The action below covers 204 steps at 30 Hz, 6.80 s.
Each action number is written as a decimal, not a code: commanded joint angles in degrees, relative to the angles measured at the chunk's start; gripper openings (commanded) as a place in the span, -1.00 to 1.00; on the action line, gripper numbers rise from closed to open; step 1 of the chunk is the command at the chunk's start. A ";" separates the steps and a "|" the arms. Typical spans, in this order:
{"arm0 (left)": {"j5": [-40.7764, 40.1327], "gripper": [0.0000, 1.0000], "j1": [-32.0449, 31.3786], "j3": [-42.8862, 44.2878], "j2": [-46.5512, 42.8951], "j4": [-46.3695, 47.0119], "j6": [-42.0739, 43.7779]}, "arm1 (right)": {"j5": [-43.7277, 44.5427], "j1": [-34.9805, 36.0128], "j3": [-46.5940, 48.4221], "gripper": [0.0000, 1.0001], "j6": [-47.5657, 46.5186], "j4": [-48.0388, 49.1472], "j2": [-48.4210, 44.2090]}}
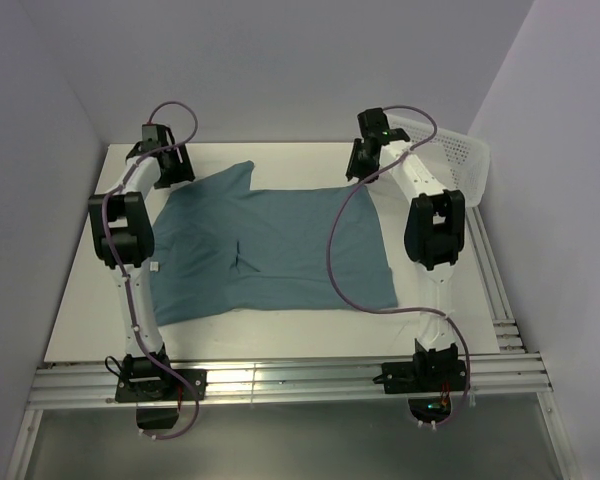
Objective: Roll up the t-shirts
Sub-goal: Fold the tshirt
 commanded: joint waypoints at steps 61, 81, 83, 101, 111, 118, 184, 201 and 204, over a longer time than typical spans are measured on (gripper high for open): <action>-12.44 0.89 -5.82 -7.09 -17.26 -13.52 -20.76 | -10.66 -5.31 -14.18 -0.98 -50.40 19.84 -6.65; -12.27 0.89 -5.20 -6.03 -14.53 -13.52 -21.64 | 13.95 -8.30 11.83 -1.00 -29.41 18.94 12.07; -12.71 0.89 -5.20 -6.30 -14.97 -13.52 -21.55 | 15.27 -8.91 15.17 -1.00 -26.85 20.44 13.99; -13.94 0.92 -4.94 -9.72 -19.63 -10.53 -19.54 | 3.60 -10.51 5.16 0.66 -17.18 31.28 -6.55; -6.73 0.92 0.86 -12.89 -19.02 -6.83 -19.01 | -3.69 -1.09 -1.15 0.12 -3.91 5.95 -6.04; -6.20 0.92 2.44 -14.29 -20.42 -5.43 -19.09 | 2.53 -0.57 -10.48 0.07 3.12 7.44 -6.65; 1.18 0.85 5.78 -10.88 -9.08 4.59 -12.15 | 21.52 -1.62 8.85 -0.64 17.28 -1.79 13.65; 14.62 0.66 3.77 -5.34 -4.25 12.06 -7.06 | 18.36 -2.23 9.55 -0.68 16.14 -1.70 14.18; 14.89 0.62 2.45 -2.61 -2.23 10.66 -5.74 | 17.48 -2.50 9.64 -0.69 16.22 -1.79 14.27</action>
